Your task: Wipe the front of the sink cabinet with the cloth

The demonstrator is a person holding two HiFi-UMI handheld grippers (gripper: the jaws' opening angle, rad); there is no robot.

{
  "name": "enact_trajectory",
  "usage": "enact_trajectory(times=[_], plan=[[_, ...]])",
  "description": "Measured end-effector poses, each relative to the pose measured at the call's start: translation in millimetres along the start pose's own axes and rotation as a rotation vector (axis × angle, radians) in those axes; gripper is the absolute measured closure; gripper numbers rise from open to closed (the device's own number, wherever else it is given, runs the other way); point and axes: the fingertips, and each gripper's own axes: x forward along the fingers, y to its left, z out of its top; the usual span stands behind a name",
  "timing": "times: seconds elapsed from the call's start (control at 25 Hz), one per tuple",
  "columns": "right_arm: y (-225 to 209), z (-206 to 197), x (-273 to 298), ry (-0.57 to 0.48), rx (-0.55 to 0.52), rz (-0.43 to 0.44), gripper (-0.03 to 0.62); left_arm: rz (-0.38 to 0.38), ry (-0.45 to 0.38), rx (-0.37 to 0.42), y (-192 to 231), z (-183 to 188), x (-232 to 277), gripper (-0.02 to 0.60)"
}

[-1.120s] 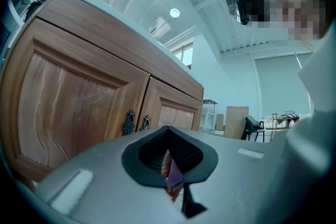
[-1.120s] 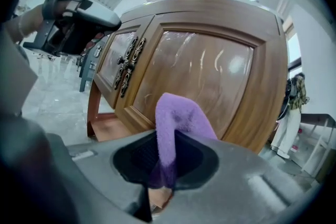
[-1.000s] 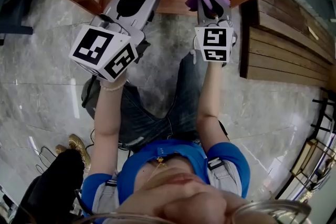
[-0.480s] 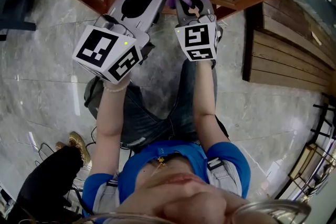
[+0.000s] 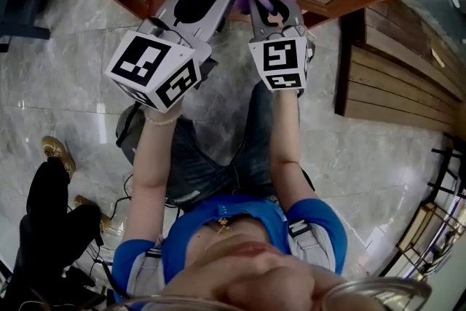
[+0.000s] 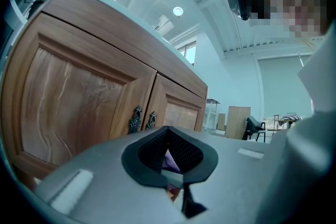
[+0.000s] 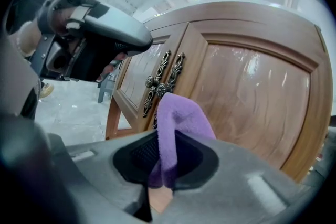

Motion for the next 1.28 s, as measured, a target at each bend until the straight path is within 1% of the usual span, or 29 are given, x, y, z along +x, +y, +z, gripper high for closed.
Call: enact_trajectory(times=[0.28, 0.36, 0.56, 0.64, 0.72, 0.8, 0.84, 0.88, 0.96, 1.04, 1.12, 1.2, 1.28], plan=[[5.5, 5.9, -4.2, -0.005, 0.012, 0.015, 0.533, 0.014, 0.011, -0.004, 7.0, -3.4, -1.9, 0.581], [6.6, 9.7, -7.6, -0.019, 0.030, 0.016, 0.533, 0.030, 0.013, 0.014, 10.9, -4.8, -3.0, 0.581], [9.0, 19.5, -9.1, -0.046, 0.055, -0.001, 0.533, 0.093, 0.015, 0.086, 21.9, -1.8, -10.5, 0.581], [10.6, 21.0, -6.1, -0.048, 0.067, -0.002, 0.533, 0.115, 0.020, 0.136, 28.8, -3.8, -10.6, 0.581], [8.3, 18.0, -1.2, -0.043, 0.096, 0.000, 0.533, 0.127, 0.046, 0.223, 35.8, -12.9, -1.9, 0.581], [5.0, 17.1, 1.2, -0.045, 0.126, 0.004, 0.533, 0.122, 0.080, 0.305, 37.5, -21.4, 6.3, 0.581], [3.7, 18.5, 0.3, -0.047, 0.138, 0.004, 0.533, 0.120, 0.095, 0.334, 37.2, -25.1, 7.7, 0.581], [2.7, 21.2, -1.8, -0.044, 0.147, 0.001, 0.533, 0.122, 0.108, 0.346, 37.1, -28.8, 7.6, 0.581], [2.2, 28.3, -7.0, -0.022, 0.155, -0.006, 0.533, 0.131, 0.123, 0.318, 39.2, -34.8, 4.8, 0.581], [2.7, 36.6, -12.7, 0.025, 0.163, -0.011, 0.533, 0.141, 0.138, 0.261, 41.0, -36.4, 2.2, 0.581], [2.8, 52.2, -22.6, 0.062, 0.178, -0.007, 0.533, 0.151, 0.148, 0.192, 37.2, -30.0, 1.1, 0.581], [1.8, 76.0, -36.2, 0.082, 0.181, 0.006, 0.534, 0.170, 0.139, 0.135, 28.6, -9.6, -3.4, 0.583], [-4.0, 105.2, -51.0, 0.098, 0.173, 0.015, 0.534, 0.205, 0.136, 0.106, 18.7, 19.7, -11.4, 0.583]])
